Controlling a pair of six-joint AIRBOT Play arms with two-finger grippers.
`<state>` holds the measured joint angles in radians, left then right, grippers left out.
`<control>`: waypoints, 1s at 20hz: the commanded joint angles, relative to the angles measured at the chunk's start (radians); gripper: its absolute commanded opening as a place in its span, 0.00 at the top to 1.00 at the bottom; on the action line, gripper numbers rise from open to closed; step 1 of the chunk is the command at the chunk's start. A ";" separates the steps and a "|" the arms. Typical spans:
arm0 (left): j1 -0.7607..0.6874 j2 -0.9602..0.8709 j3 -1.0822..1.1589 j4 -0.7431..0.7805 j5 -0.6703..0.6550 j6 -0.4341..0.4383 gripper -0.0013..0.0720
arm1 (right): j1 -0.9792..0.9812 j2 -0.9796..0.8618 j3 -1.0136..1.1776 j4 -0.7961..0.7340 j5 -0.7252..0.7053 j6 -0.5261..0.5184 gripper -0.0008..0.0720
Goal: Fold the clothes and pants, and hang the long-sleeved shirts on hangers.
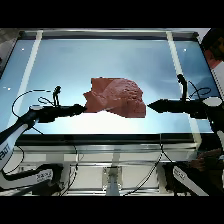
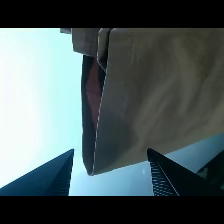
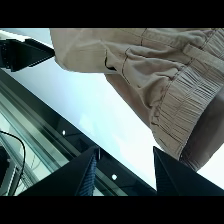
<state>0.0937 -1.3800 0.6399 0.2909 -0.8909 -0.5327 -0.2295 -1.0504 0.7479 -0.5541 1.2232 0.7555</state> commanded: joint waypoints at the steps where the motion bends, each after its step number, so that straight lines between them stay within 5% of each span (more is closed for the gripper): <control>1: 0.000 -0.019 0.001 -0.102 -0.042 0.065 0.31 | 0.000 0.000 -0.001 0.000 0.008 0.003 0.43; 3: 0.000 -0.019 0.001 -0.165 -0.071 0.121 0.37 | 0.000 0.000 -0.001 0.000 0.011 0.003 0.43; 5: 0.000 -0.019 0.001 -0.169 -0.095 0.124 0.61 | 0.000 0.000 -0.001 0.000 0.011 0.003 0.43; 7: 0.000 -0.019 0.001 -0.172 -0.151 0.124 0.96 | 0.000 0.000 -0.001 0.000 0.010 0.003 0.43; 14: 0.000 0.118 0.056 -0.172 -0.210 0.133 0.98 | 0.018 -0.048 -0.001 -0.149 -0.100 0.152 0.43; 20: 0.000 0.288 0.117 -0.148 0.006 0.048 0.98 | 0.209 -0.190 -0.001 -0.159 -0.126 0.149 0.44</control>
<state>0.0933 -1.1557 0.7372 0.1265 -0.9966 -0.4221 -0.1005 -1.1809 0.7475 -0.6991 1.1202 0.8951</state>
